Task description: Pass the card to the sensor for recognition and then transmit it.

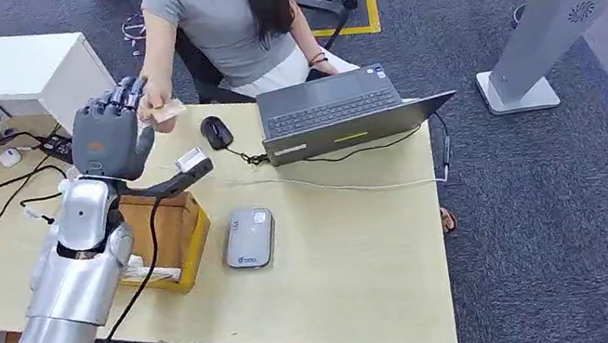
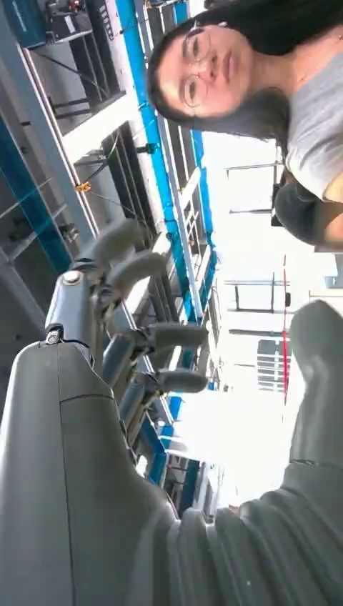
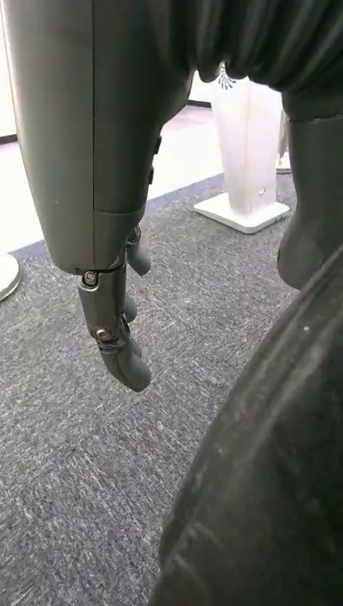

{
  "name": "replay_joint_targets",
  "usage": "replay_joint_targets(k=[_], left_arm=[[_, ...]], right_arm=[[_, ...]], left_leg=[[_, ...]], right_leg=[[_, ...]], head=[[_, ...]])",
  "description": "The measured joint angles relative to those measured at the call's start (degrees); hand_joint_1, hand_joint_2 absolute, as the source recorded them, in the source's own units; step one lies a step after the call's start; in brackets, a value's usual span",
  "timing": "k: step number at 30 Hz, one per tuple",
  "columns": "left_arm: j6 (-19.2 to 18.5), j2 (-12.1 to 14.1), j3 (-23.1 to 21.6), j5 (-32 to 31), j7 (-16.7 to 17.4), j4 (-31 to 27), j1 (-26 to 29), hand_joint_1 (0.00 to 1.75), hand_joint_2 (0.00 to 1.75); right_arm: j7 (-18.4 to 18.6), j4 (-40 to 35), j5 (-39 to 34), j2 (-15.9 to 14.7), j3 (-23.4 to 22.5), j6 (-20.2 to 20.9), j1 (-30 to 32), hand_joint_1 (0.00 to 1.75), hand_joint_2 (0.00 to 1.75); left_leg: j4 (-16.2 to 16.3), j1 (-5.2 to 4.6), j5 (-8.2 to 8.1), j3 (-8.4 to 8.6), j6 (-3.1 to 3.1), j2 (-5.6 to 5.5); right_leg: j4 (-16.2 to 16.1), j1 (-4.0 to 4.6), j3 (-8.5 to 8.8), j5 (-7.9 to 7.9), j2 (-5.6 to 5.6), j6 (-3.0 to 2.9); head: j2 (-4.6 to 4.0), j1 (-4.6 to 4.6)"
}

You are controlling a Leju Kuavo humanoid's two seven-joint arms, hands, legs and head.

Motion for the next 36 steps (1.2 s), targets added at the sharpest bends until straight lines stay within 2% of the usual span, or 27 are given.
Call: replay_joint_targets(k=[6,10,12,15,18,21,25,28,36], left_arm=[[-0.2,-0.11,0.41,2.54,-1.25,-1.27,1.37,0.0,1.75],[0.05,-0.72,0.39,6.36,-2.67,-9.34,6.54,0.0,1.75],[1.14,-1.18,0.39,8.07,-3.13,-15.47,10.99,0.0,1.75],[4.2,-1.49,0.37,10.17,-4.53,-25.8,21.3,0.0,1.75],[3.34,-0.78,0.35,11.28,-4.74,-33.08,31.67,0.0,1.75],[0.73,0.74,0.46,11.76,-4.57,-37.87,39.32,0.0,1.75],[-5.87,2.6,1.66,12.76,-2.91,-40.85,46.44,0.0,1.75],[-8.88,3.67,2.95,13.42,-1.57,-41.24,49.1,0.0,1.75],[-10.54,4.63,5.4,13.64,-0.81,-41.27,51.06,0.0,1.75]], right_arm=[[0.04,0.0,0.0,0.02,-0.85,-0.09,0.01,0.0,1.75],[0.5,0.0,-0.37,0.02,-1.53,-0.39,0.08,0.0,1.75],[0.7,0.0,-1.01,0.04,-2.19,-0.94,0.16,0.0,1.75],[1.11,0.0,-2.14,0.22,-3.43,-1.77,0.46,0.0,1.75],[1.36,0.0,-3.0,0.5,-4.64,-2.36,0.94,0.0,1.75],[1.38,0.0,-3.43,0.63,-5.66,-2.62,1.24,0.0,1.75],[1.42,0.0,-3.65,0.72,-6.82,-3.1,1.32,0.0,1.75],[1.46,0.0,-3.61,0.79,-7.23,-3.1,1.41,0.0,1.75],[1.53,0.0,-3.45,0.81,-8.0,-3.08,1.44,0.0,1.75]], left_leg=[[0.0,0.0,0.0,-0.01,0.0,0.01],[0.0,-0.02,-0.04,-0.05,0.0,0.02],[0.0,-0.05,-0.11,-0.05,0.03,0.09],[-0.01,-0.06,-0.31,-0.01,0.02,0.37],[-0.01,-0.05,-0.42,-0.02,0.06,0.42],[-0.01,-0.05,-0.44,-0.04,0.08,0.36],[-0.03,-0.03,-0.44,-0.04,0.07,0.35],[-0.03,-0.03,-0.43,-0.04,0.08,0.31],[-0.02,-0.03,-0.42,-0.03,0.08,0.19]], right_leg=[[0.0,0.0,-0.01,0.0,0.0,0.0],[-0.01,-0.01,-0.05,-0.01,0.02,0.01],[-0.02,-0.03,-0.05,-0.04,0.1,0.04],[-0.03,-0.06,-0.1,-0.11,0.37,0.04],[-0.04,-0.05,-0.13,-0.26,0.38,0.01],[-0.03,-0.04,-0.13,-0.33,0.29,0.04],[-0.03,-0.03,-0.13,-0.35,0.27,0.04],[-0.03,-0.03,-0.11,-0.35,0.19,0.04],[-0.02,-0.04,-0.04,-0.32,0.16,0.05]], head=[[0.0,-0.02],[0.0,0.0],[0.0,-0.02],[0.0,0.0],[-0.02,-0.02],[0.0,-0.02],[0.0,-0.02],[0.0,-0.02],[0.0,0.0]])
